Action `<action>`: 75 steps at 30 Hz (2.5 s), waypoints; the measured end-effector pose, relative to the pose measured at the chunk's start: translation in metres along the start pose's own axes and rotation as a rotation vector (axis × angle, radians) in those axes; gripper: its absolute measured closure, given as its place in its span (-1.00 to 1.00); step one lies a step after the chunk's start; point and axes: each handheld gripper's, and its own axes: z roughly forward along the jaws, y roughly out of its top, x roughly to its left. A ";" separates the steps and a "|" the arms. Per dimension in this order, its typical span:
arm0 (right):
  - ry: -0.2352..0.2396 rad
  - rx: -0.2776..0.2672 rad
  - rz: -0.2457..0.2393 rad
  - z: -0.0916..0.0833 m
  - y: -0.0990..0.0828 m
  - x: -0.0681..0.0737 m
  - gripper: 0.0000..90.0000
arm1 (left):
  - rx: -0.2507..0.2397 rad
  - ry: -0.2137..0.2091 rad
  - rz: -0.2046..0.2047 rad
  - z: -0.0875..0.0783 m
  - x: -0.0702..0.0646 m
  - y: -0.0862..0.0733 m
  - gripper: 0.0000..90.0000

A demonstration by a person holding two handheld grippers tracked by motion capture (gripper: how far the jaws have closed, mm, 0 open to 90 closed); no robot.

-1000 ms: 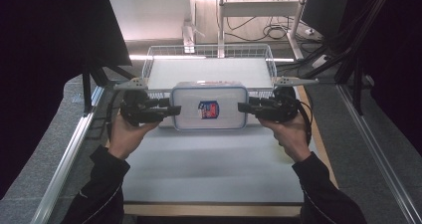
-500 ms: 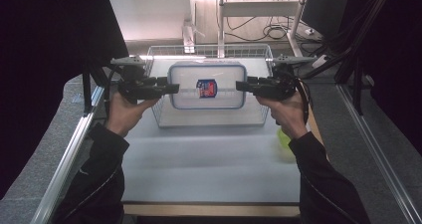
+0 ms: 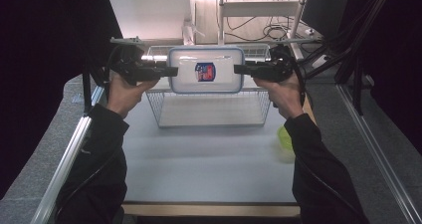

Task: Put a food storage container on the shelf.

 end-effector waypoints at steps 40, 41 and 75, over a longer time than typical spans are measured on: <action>-0.026 -0.011 0.054 0.029 0.008 -0.044 0.17 | 0.010 0.119 0.032 0.038 0.027 0.001 -0.02; -0.026 -0.013 0.052 0.029 0.007 -0.045 0.17 | 0.014 0.128 0.043 0.038 0.026 0.001 -0.04; -0.141 0.015 -0.001 0.031 0.000 -0.037 0.02 | 0.037 0.160 0.082 0.046 0.016 -0.012 -0.04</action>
